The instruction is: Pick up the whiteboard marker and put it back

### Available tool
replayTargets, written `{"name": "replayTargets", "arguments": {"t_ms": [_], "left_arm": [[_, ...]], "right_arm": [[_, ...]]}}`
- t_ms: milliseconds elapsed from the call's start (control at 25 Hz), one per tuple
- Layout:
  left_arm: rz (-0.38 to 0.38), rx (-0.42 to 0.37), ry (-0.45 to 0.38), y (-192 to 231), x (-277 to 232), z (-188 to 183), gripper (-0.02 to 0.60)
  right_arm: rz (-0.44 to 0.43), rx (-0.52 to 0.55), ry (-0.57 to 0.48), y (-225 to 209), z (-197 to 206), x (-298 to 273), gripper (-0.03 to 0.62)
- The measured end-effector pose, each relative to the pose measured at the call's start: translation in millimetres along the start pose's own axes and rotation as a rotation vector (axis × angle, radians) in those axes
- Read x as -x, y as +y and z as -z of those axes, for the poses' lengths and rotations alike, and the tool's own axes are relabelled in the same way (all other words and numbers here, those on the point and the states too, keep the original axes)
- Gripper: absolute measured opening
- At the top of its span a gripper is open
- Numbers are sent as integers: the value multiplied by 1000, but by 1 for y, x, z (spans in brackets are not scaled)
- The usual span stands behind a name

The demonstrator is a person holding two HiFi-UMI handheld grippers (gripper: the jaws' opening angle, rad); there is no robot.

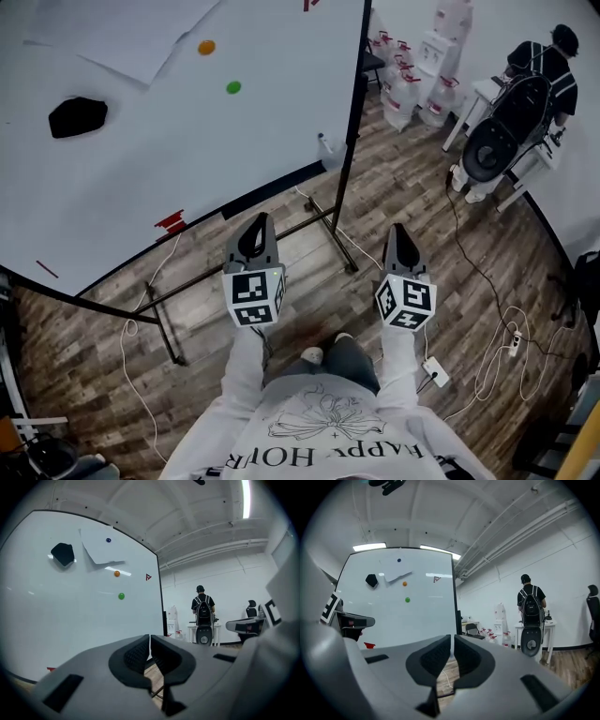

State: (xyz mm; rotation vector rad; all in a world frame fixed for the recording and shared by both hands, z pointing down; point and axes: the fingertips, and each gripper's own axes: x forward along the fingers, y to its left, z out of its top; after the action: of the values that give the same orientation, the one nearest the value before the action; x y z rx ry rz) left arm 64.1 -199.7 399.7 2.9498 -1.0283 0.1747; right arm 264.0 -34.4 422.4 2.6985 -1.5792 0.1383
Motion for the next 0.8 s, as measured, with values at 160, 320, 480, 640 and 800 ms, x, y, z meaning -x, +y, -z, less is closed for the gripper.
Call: {"name": "replayTargets", "arguments": {"t_ms": [160,320,480,640,800], "left_arm": [[-26,8,16,6,-30,5,11],[-66,13,19,6,-62,3,11],[-123,24,25,11,-99,1,11],[-185,32,33,12,-131,-4,11],[-257,40,40,16,-156,-9,11]], "right_arm": [[-28,4,17,-4,5,-36,5],[-73,1,21,-15,3,-80,6],[-161,14,31,-15,-2,-135,28],[-261,30,40,-14,-11,-187,58],[-359,42,58,-8,-13,-232,74]]}}
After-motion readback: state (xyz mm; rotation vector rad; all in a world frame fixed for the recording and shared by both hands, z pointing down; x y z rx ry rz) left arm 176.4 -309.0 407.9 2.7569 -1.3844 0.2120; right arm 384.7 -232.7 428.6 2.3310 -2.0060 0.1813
